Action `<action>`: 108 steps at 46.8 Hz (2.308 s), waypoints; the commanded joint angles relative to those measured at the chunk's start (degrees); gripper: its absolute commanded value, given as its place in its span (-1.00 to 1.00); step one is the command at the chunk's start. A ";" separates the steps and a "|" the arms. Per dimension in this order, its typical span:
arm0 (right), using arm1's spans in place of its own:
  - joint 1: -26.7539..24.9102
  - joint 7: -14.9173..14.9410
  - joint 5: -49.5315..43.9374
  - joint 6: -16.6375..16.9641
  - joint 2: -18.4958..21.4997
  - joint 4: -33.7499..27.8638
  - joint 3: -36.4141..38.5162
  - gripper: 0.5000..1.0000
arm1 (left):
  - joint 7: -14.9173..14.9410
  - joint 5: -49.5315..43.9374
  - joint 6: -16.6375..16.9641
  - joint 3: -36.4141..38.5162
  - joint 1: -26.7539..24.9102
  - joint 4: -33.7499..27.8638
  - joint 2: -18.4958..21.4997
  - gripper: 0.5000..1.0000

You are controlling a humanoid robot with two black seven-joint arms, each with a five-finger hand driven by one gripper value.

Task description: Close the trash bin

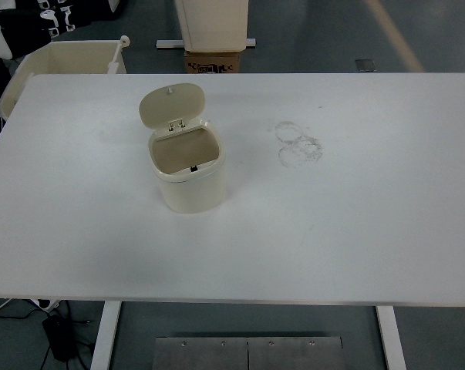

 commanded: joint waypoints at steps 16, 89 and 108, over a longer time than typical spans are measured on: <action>0.00 0.00 0.00 0.00 0.00 -0.01 0.00 0.97 | 2.92 11.03 -0.28 7.31 -7.99 -7.94 0.10 1.00; 0.00 0.00 0.00 0.00 0.00 -0.01 0.00 0.97 | 2.65 11.47 1.03 9.33 -9.40 -21.05 2.29 1.00; 0.00 0.00 0.00 0.00 0.00 -0.01 0.00 0.97 | 2.21 15.61 2.61 9.60 -5.45 -17.18 1.50 1.00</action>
